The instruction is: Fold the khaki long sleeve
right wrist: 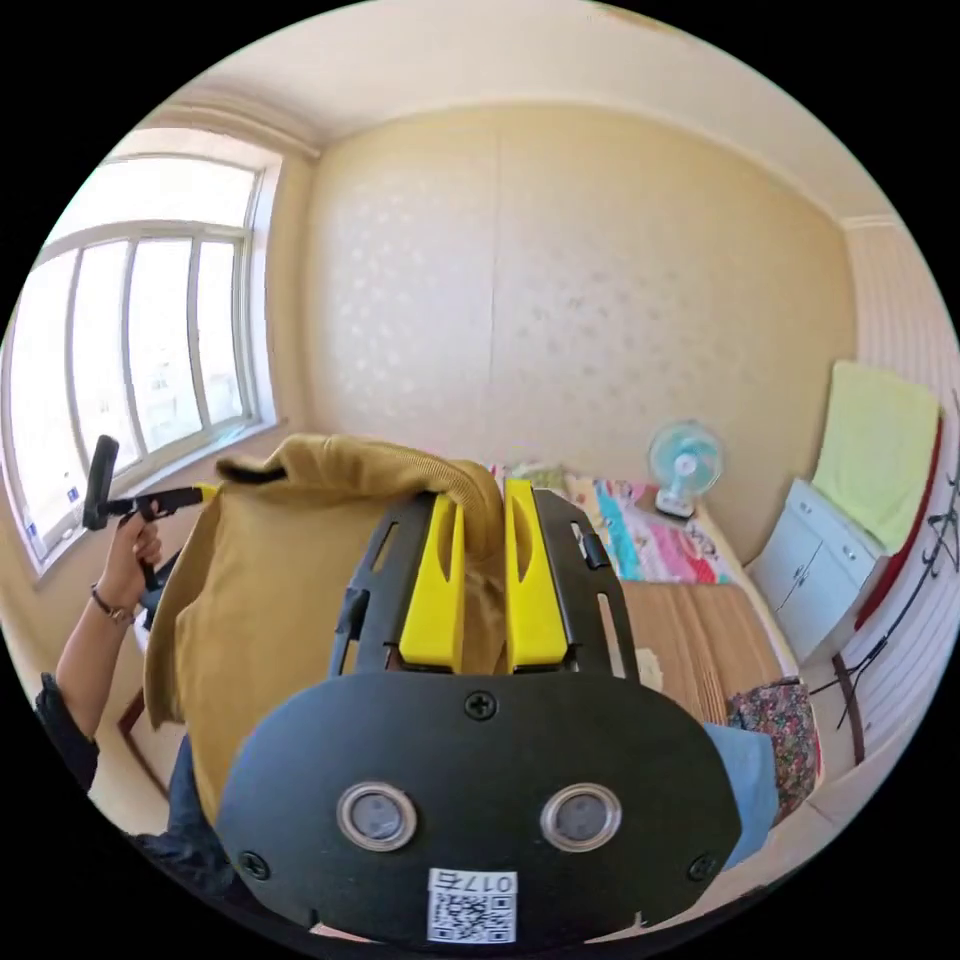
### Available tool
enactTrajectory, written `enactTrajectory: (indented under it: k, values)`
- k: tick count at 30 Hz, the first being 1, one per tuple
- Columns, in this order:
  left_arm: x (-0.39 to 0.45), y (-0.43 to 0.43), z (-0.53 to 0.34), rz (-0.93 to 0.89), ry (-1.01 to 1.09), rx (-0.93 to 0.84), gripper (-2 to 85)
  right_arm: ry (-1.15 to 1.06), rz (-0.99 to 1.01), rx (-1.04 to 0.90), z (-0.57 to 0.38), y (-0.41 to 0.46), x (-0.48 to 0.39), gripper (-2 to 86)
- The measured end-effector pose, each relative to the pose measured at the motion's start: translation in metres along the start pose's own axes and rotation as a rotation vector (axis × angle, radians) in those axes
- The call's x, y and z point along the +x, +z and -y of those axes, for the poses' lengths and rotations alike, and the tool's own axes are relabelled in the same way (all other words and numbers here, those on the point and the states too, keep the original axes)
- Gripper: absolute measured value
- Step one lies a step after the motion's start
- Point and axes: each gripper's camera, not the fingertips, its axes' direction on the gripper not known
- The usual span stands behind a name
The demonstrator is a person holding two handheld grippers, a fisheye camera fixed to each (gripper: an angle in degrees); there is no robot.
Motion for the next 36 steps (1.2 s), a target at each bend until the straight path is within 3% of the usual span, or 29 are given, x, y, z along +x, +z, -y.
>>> enactTrajectory:
  k: [3, 5, 7, 11, 13, 16, 20, 23, 24, 26, 29, 33, 36]
  values:
    - [-0.004, 0.049, -0.033, -0.01, 0.088, -0.026, 6.5, -0.017, 0.049, -0.1, -0.043, 0.067, 0.001, 5.9]
    - [-0.003, 0.106, -0.091, 0.134, 0.167, -0.137, 6.6, -0.02, 0.077, -0.124, -0.088, 0.102, 0.004, 6.0]
    - [-0.007, 0.155, -0.146, 0.15, 0.218, -0.277, 6.8, 0.005, 0.079, -0.21, -0.136, 0.141, 0.007, 6.9]
    - [-0.024, 0.223, -0.277, -0.007, 0.176, -0.494, 7.2, 0.075, 0.174, -0.438, -0.255, 0.217, -0.011, 10.9]
    - [-0.027, 0.235, -0.32, -0.038, 0.132, -0.54, 7.9, 0.078, 0.102, -0.542, -0.307, 0.241, -0.034, 11.5]
    - [-0.027, 0.243, -0.373, -0.053, 0.052, -0.581, 10.0, 0.049, 0.02, -0.583, -0.336, 0.254, -0.055, 8.5]
    - [-0.023, 0.23, -0.4, -0.062, 0.01, -0.537, 11.1, 0.029, 0.096, -0.582, -0.299, 0.245, -0.04, 4.1]
    - [-0.034, 0.212, -0.401, -0.124, -0.051, -0.492, 11.2, 0.164, -0.167, -0.366, -0.237, 0.193, 0.034, 3.0]
    - [-0.037, 0.208, -0.402, -0.135, -0.063, -0.488, 11.2, 0.254, -0.36, -0.283, -0.221, 0.166, 0.069, 2.6]
    - [-0.05, 0.19, -0.411, -0.17, -0.107, -0.454, 10.7, 0.443, -0.541, -0.199, -0.215, 0.128, 0.11, 2.3]
    - [-0.061, 0.178, -0.429, -0.18, -0.141, -0.416, 10.0, 0.403, -0.246, -0.064, -0.225, 0.101, 0.11, 2.9]
    - [-0.067, 0.191, -0.444, -0.254, -0.157, -0.472, 10.0, 0.299, 0.021, -0.305, -0.27, 0.167, 0.066, 6.0]
    - [-0.071, 0.192, -0.443, -0.234, -0.141, -0.491, 8.4, 0.249, 0.013, -0.531, -0.321, 0.224, 0.032, 8.6]
